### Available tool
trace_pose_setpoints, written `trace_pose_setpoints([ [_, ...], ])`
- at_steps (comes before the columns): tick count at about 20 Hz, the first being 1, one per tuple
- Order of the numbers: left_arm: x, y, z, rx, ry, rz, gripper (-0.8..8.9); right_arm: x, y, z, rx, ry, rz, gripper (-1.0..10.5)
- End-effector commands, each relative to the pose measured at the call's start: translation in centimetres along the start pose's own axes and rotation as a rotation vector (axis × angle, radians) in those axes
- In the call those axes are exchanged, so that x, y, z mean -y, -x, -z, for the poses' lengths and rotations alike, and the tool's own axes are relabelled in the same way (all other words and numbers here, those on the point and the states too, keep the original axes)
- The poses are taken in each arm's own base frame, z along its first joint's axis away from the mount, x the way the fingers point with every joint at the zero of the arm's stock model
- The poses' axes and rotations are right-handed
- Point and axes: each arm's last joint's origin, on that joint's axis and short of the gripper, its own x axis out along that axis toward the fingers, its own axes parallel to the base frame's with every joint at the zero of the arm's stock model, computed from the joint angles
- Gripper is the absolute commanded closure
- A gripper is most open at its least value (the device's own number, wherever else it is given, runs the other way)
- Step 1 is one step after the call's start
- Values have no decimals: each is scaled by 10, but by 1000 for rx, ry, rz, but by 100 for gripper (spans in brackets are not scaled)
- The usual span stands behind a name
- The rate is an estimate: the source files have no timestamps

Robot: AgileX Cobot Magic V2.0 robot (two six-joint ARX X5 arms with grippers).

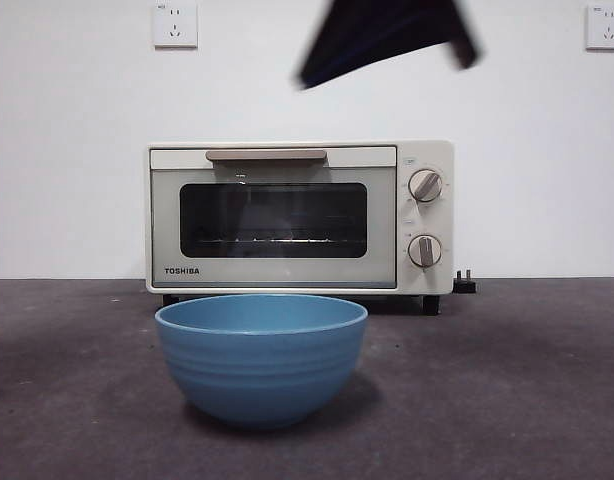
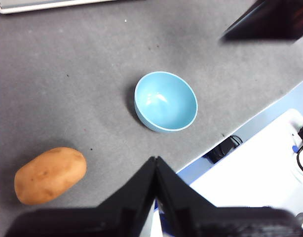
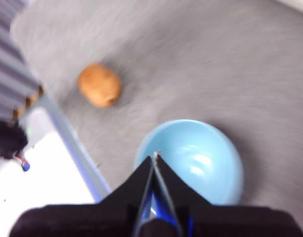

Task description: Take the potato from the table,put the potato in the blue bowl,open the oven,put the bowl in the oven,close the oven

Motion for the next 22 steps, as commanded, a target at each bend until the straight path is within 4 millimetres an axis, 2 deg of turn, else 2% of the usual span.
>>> trace_pose_setpoints([
  [1, 3, 3, 2, 15, 4, 5, 819, -18, -28, -20, -32, 70, -15, 948],
  [5, 6, 8, 7, 38, 18, 3, 819, -49, -74, -56, -61, 195, -61, 945],
  [8, 9, 13, 11, 65, 10, -2, 819, -67, -107, -74, -102, 302, -94, 936],
  [10, 11, 20, 9, 87, 16, -67, 819, -74, -127, -80, -130, 356, -108, 848],
  [12, 12, 29, 7, 115, 4, -179, 819, -81, -144, -83, -141, 404, -120, 716],
  [17, 18, 40, 3, 156, -23, -193, 819, -93, -172, -70, -178, 556, -66, 356],
  [20, 18, 40, 3, 157, -22, -194, 819, -101, -187, -67, -142, 636, -21, 252],
  [22, 18, 40, 3, 155, -21, -214, 819, -101, -199, -65, -130, 638, -24, 244],
])
